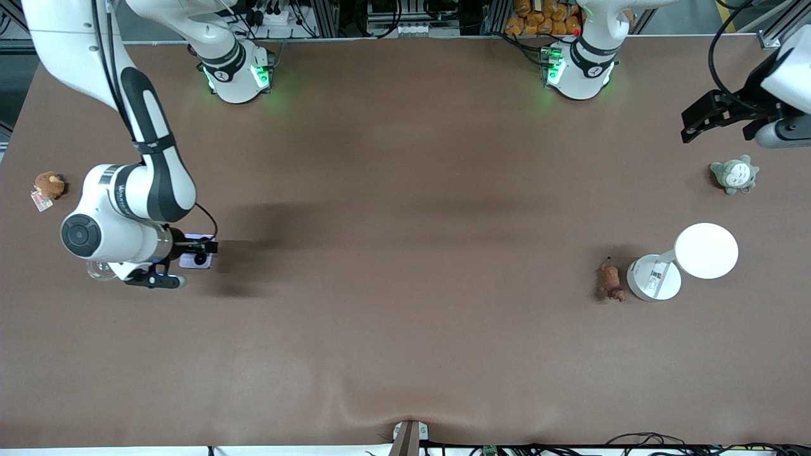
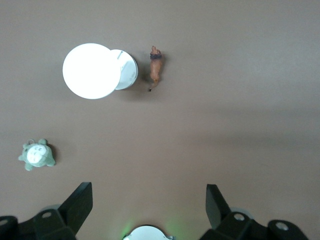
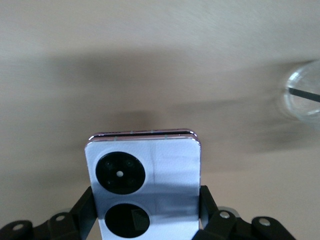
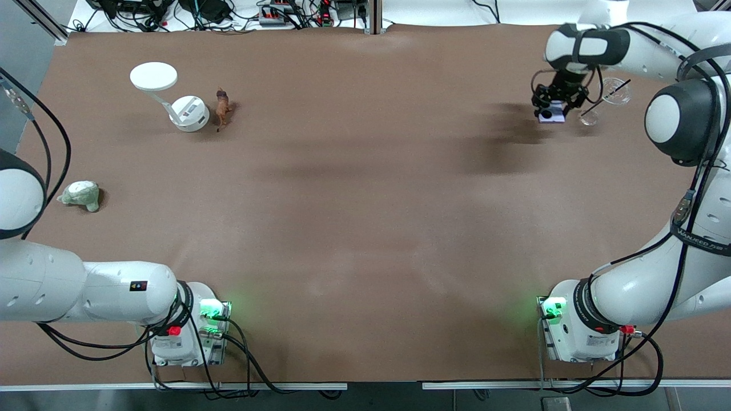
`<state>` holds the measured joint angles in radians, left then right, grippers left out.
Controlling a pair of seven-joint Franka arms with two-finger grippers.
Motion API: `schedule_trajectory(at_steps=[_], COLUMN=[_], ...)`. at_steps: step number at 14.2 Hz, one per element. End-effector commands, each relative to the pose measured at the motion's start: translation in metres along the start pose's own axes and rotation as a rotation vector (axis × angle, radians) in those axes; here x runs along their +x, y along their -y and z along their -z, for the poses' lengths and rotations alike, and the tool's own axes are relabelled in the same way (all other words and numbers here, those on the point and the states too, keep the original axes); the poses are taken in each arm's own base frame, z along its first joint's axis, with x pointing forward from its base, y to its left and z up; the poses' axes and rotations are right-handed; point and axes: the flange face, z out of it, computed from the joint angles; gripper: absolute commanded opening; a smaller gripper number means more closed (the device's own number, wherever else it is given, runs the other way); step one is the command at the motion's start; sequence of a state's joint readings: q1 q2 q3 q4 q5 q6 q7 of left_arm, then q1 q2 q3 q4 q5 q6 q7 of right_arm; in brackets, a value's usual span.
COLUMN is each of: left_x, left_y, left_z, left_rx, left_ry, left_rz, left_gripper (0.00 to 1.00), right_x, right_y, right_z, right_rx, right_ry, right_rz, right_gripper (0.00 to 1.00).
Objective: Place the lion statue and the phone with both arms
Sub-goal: 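Carry the phone toward the glass cup while the left gripper withdraws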
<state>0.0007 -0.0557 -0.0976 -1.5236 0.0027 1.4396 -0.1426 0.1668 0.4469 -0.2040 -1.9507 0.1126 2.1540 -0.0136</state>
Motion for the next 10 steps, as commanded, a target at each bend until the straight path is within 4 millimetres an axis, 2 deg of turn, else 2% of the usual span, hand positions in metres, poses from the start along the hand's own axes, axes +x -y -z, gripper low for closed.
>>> schedule_trajectory(at_steps=[1,5,7,10], left_x=[-0.015,-0.018,-0.019,-0.021], left_y=[0.011,0.016,0.018,0.016], left_z=[0.004,0.005,0.005,0.004], left_rx=[-0.028,-0.030,-0.029,-0.027], left_ry=[0.014,0.020,0.030,0.039], left_rz=[0.001,-0.007,-0.005,-0.002], left_gripper=[1.00,1.00,1.00,1.00], right_x=[-0.011,-0.009,-0.006,-0.005], right_y=[-0.015,-0.031,-0.038,-0.047], right_z=[-0.028,-0.063,-0.073,-0.075], right_rx=[-0.011,-0.017,-0.018,-0.016], right_ry=[0.011,0.054,0.041,0.040], right_rz=[-0.009,-0.030,-0.016,-0.020], right_gripper=[0.58,0.58,0.58,0.60])
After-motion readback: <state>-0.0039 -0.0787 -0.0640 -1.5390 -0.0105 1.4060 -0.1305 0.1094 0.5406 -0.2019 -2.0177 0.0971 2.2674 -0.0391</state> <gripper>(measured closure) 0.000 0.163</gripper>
